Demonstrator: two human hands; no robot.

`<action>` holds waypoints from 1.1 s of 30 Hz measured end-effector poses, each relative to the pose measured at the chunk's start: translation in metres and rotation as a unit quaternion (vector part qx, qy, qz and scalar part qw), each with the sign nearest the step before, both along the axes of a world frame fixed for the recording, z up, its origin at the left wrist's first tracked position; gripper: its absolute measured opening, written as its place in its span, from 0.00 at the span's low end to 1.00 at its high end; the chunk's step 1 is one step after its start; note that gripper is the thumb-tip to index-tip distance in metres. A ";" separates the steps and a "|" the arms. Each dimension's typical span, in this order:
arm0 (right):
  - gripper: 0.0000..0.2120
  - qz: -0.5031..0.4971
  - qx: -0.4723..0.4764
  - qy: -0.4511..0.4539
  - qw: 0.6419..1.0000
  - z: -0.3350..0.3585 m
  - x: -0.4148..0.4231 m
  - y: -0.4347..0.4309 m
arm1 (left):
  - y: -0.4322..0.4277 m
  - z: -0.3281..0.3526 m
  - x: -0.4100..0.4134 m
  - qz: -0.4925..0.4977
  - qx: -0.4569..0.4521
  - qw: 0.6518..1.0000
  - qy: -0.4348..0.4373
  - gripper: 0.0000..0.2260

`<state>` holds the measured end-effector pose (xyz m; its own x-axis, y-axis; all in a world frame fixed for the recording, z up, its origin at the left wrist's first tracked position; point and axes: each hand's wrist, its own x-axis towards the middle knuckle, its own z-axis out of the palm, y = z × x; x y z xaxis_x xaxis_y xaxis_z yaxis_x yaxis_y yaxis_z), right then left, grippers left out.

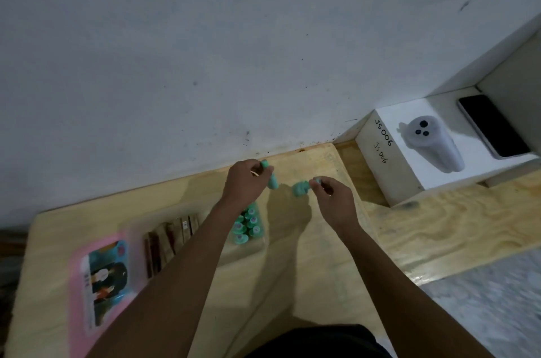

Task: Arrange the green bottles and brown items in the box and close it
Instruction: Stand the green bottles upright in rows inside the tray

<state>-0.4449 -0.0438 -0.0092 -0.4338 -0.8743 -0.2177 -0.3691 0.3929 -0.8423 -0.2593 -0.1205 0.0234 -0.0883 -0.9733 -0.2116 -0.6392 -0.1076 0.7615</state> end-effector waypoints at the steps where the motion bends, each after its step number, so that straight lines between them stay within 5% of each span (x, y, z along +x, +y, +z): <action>1: 0.09 0.006 -0.017 -0.006 1.000 0.007 0.003 0.002 | 0.005 0.006 0.007 0.012 0.003 1.000 0.028 0.11; 11: 0.07 0.101 -0.061 -0.115 0.986 0.060 0.045 0.033 | 0.059 0.039 0.075 0.085 -0.027 0.992 0.087 0.15; 19: 0.10 0.241 -0.055 0.051 0.968 0.046 0.072 0.059 | 0.101 0.036 0.105 0.095 -0.043 0.992 0.075 0.15; 24: 0.10 0.316 -0.049 0.241 0.916 0.034 0.080 0.069 | 0.119 0.021 0.107 0.084 -0.053 0.995 0.024 0.13; 33: 0.12 0.342 0.006 0.379 0.860 0.026 0.102 0.062 | 0.135 0.002 0.093 0.098 -0.027 0.993 -0.064 0.10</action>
<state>-0.3434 0.0187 0.0165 0.1600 -0.9811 -0.1090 -0.9585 -0.1280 -0.2548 -0.1665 0.0142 0.0251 0.1284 -0.9795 -0.1554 -0.7021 -0.2004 0.6833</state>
